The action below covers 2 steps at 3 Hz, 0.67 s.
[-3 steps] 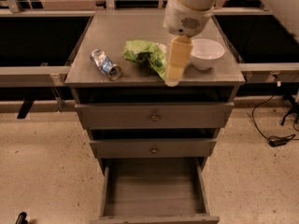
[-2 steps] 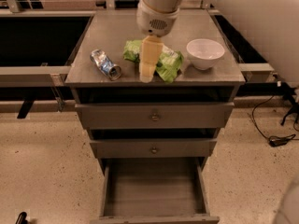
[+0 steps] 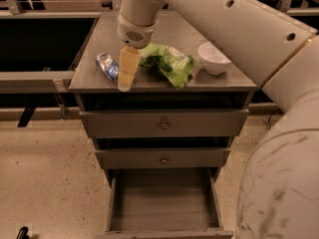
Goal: Place redbull can into bottom drawer
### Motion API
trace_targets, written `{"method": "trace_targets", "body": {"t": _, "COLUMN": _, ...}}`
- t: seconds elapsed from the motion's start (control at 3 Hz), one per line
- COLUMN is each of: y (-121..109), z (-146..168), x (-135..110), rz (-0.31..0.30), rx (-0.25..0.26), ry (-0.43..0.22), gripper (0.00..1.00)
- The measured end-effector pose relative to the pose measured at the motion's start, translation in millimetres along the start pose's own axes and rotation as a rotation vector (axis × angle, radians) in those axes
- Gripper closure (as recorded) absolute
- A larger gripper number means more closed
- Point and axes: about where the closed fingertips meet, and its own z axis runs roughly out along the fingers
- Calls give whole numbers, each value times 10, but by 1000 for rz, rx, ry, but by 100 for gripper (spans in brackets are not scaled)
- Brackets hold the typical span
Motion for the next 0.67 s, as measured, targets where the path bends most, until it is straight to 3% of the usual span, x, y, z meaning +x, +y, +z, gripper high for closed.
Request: {"method": "trace_targets", "body": {"t": 0.67, "y": -52, "z": 354, "x": -359, "rz": 99, "rx": -15, "ry": -19, "gripper": 0}}
